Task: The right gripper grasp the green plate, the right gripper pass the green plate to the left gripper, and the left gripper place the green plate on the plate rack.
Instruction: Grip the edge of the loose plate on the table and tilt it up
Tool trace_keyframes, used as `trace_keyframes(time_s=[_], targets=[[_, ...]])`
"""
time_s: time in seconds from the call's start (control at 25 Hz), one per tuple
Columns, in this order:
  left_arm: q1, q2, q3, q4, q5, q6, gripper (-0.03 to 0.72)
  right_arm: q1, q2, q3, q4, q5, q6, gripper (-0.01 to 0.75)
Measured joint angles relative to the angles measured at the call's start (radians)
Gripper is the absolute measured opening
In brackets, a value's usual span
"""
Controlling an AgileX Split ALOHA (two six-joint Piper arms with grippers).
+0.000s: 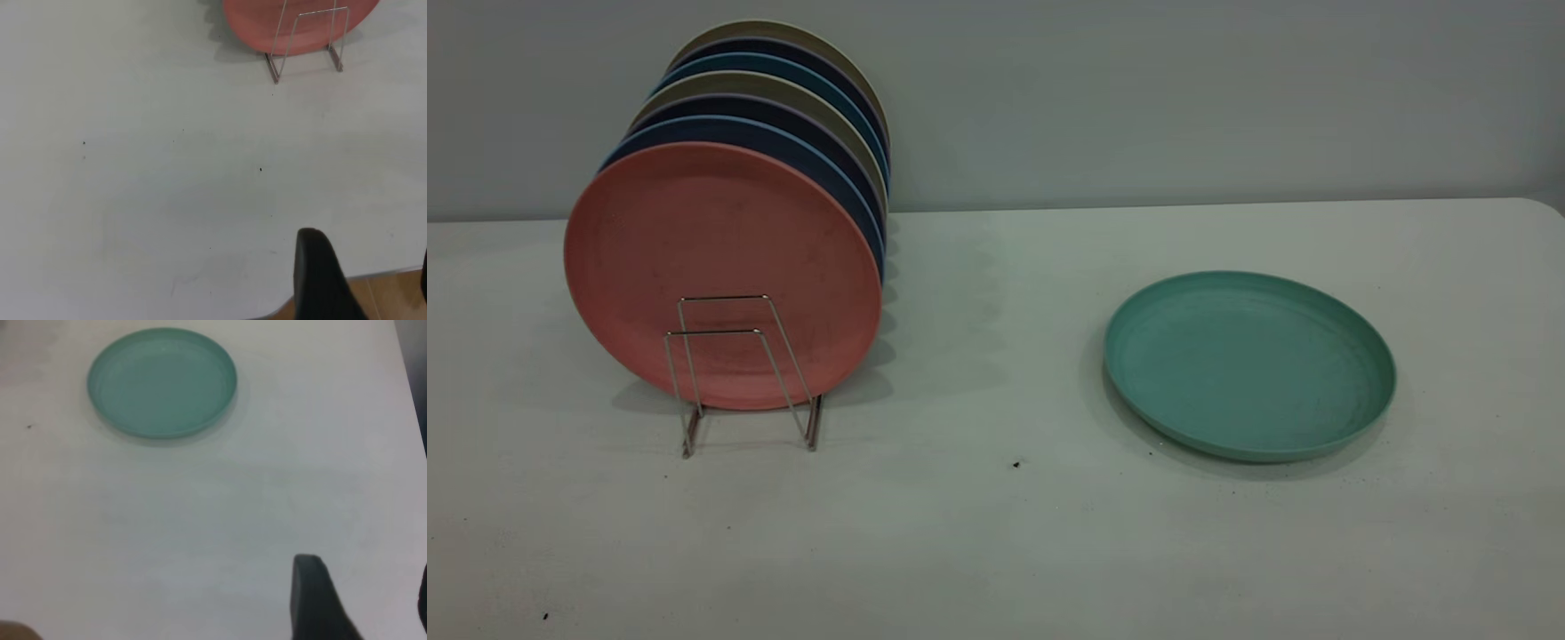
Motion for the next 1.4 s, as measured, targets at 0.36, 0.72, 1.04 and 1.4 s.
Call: trace_keyframes(time_s=[0.36,0.72,1.04,1.4], targets=[[0.0,0.0,0.0,0.0,0.0,-0.001,0.401,0.0,-0.002,0.0,0.0,0.0,0.0,0.389],[0.0,0.0,0.0,0.0,0.0,0.0,0.401,0.0,-0.002,0.0,0.0,0.0,0.0,0.389],[0.0,0.0,0.0,0.0,0.0,0.0,0.401,0.0,-0.002,0.0,-0.005,0.0,0.0,0.389],[0.0,0.061,-0.031,0.048,-0.02,-0.074,0.435,0.0,0.048,-0.022,0.003,-0.004,0.0,0.406]])
